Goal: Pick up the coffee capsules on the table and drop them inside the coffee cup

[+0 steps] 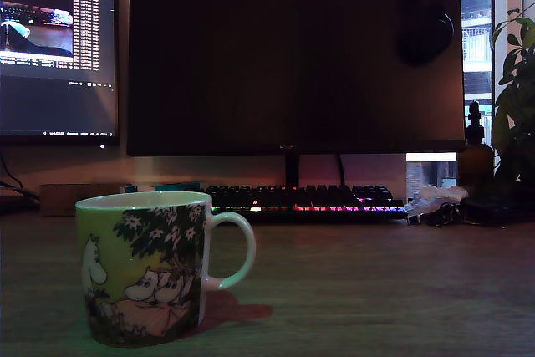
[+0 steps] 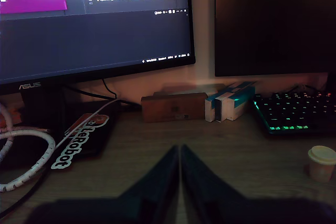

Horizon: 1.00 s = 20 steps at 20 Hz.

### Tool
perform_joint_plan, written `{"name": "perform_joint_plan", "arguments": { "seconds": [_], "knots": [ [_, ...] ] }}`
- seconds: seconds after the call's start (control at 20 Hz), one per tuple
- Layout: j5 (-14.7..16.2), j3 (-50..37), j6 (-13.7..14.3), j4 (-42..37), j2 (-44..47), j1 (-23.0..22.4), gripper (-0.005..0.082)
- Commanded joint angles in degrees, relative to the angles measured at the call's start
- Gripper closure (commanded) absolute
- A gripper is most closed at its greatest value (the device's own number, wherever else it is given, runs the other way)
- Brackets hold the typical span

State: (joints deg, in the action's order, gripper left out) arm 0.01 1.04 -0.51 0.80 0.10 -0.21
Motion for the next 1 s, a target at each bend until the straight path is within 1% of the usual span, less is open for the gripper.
{"name": "perform_joint_plan", "arguments": {
  "seconds": [0.0, 0.25, 0.3, 0.35, 0.4, 0.45, 0.55, 0.6, 0.7, 0.75, 0.8, 0.85, 0.9, 0.95],
  "knots": [
    [5.6, -1.3, 2.0, 9.8, 2.8, 4.1, 0.0788],
    [5.8, -1.3, 2.0, 9.7, 2.8, 4.1, 0.0788],
    [6.1, -1.3, 0.1, 9.0, 2.8, 4.1, 0.0788],
    [6.8, -1.3, -1.2, 7.5, 2.8, 4.1, 0.0788],
    [7.4, -1.3, -1.3, 6.0, 2.8, 4.1, 0.0788],
    [8.1, -1.3, -2.5, 4.8, 2.8, 4.0, 0.0788],
    [11.9, -1.3, -4.9, 1.9, 2.8, 4.0, 0.0788],
    [12.6, -1.3, -5.3, 1.3, 2.8, 4.0, 0.0788],
    [16.1, -1.2, -7.2, 1.3, 2.8, 4.0, 0.0788],
    [17.7, -1.2, -7.2, 1.4, 2.8, 4.0, 0.0788],
    [18.6, -1.2, -7.5, 1.3, 2.9, 3.9, 0.0788],
    [20.2, -1.2, -8.2, 1.3, 2.9, 3.7, 0.0788],
    [21.2, -1.2, -8.2, 1.4, 2.9, 3.4, 0.0788],
    [21.5, -1.2, -8.2, 1.3, 2.9, 3.0, 0.0788]
  ]
}}
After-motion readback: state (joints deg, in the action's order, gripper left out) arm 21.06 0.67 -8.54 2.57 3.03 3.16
